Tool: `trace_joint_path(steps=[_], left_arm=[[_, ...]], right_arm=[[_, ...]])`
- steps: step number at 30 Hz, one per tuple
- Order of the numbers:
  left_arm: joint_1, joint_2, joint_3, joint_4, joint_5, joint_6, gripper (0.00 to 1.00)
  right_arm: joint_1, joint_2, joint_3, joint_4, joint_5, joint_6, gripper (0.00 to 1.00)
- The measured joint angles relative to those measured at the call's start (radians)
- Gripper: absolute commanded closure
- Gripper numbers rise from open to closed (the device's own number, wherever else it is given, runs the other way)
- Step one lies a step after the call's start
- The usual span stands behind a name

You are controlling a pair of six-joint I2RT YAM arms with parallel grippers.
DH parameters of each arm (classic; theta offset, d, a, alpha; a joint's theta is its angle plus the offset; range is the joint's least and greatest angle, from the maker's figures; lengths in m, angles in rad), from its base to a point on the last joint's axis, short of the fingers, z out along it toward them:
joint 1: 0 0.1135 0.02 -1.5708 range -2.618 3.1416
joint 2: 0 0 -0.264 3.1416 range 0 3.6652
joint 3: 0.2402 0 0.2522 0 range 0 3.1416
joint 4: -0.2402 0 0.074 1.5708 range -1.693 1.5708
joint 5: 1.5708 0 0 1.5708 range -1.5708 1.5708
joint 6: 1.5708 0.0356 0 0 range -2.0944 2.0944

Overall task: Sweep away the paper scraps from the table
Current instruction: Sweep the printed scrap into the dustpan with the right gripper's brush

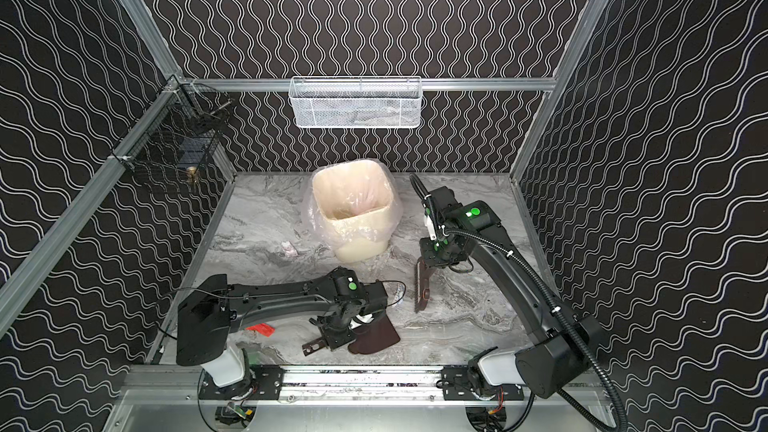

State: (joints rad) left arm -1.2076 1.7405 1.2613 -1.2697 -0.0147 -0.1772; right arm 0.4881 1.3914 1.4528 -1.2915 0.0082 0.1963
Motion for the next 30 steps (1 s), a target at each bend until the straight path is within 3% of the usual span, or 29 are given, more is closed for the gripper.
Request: trace_joint_path(steps=[17, 25, 30], left_arm=[[-0.003, 0.069, -0.008, 0.082, -0.018, -0.027, 1.00], [-0.003, 0.069, -0.030, 0.110, -0.027, -0.035, 1.00], [-0.003, 0.060, -0.052, 0.128, -0.033, -0.053, 1.00]], right_arm=[[0.148, 0.066, 0.026, 0.004, -0.008, -0.025, 1.00], [0.273, 0.088, 0.087, -0.022, -0.113, -0.037, 1.00], [0.295, 0.082, 0.098, -0.041, -0.170, -0.031, 1.00]])
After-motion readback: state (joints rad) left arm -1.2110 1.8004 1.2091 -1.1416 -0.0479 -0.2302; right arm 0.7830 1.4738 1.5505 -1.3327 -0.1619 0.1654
